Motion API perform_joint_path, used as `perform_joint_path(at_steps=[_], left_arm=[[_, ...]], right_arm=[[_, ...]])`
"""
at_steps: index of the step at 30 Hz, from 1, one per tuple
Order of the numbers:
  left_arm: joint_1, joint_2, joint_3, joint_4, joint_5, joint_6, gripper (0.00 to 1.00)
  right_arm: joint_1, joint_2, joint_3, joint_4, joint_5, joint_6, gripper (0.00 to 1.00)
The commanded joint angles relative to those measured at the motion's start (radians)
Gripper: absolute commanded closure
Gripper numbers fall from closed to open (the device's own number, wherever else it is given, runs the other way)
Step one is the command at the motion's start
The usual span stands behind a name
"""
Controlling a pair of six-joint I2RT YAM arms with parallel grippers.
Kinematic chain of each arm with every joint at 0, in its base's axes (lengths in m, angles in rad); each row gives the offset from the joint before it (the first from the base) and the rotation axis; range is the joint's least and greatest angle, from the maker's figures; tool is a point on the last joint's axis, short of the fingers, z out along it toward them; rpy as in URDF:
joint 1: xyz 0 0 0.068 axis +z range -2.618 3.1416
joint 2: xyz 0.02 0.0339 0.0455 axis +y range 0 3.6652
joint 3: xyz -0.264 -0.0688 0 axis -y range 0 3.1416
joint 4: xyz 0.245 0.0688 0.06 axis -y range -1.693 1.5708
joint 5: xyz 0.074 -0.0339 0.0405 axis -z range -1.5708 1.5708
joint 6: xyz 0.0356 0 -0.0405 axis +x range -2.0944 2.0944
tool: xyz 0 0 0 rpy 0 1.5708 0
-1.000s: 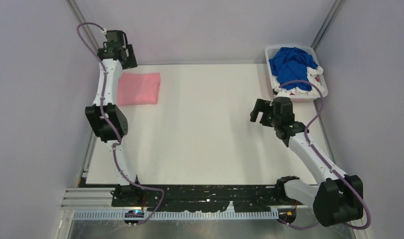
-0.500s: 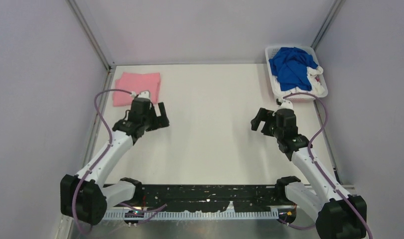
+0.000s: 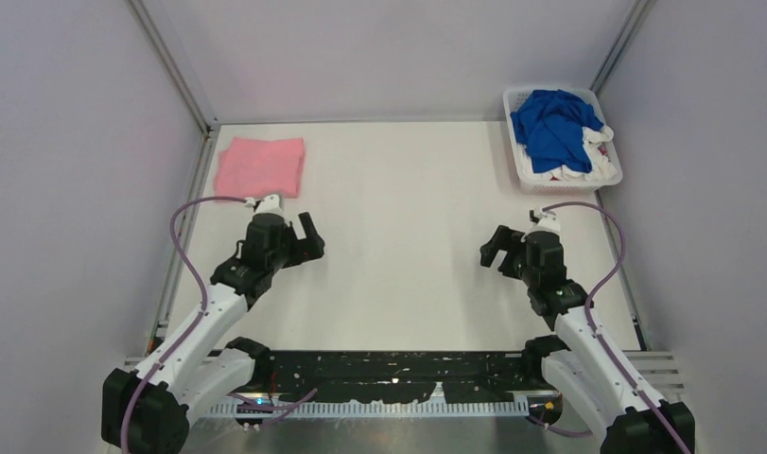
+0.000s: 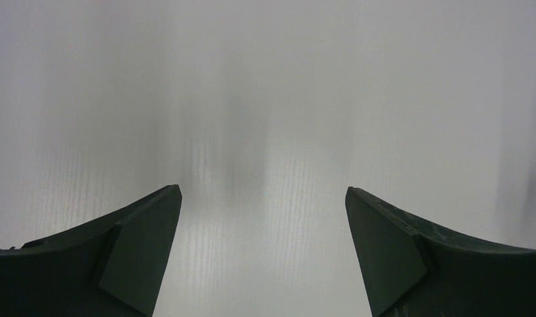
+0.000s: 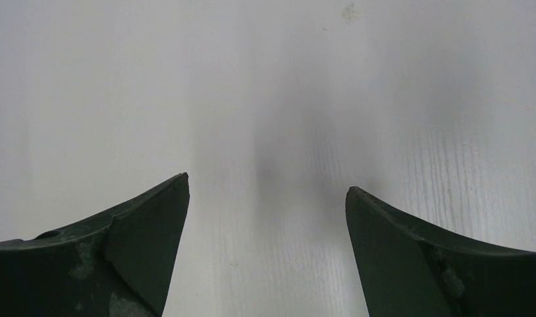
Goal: Fold and stack the t-shirts
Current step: Reset both arms
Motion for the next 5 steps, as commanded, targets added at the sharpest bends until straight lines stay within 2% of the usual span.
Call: perform_joint_path(at_steps=[1, 5], left_arm=[[-0.003, -0.004, 0.024, 0.047, -0.036, 0.001, 0.0], [-0.003, -0.009, 0.022, 0.043, -0.046, 0.003, 0.0]], right_arm=[[-0.002, -0.028, 0.0, 0.025, 0.047, 0.01, 0.05], [-0.002, -0.048, -0.003, 0.026, 0.056, 0.008, 0.05]])
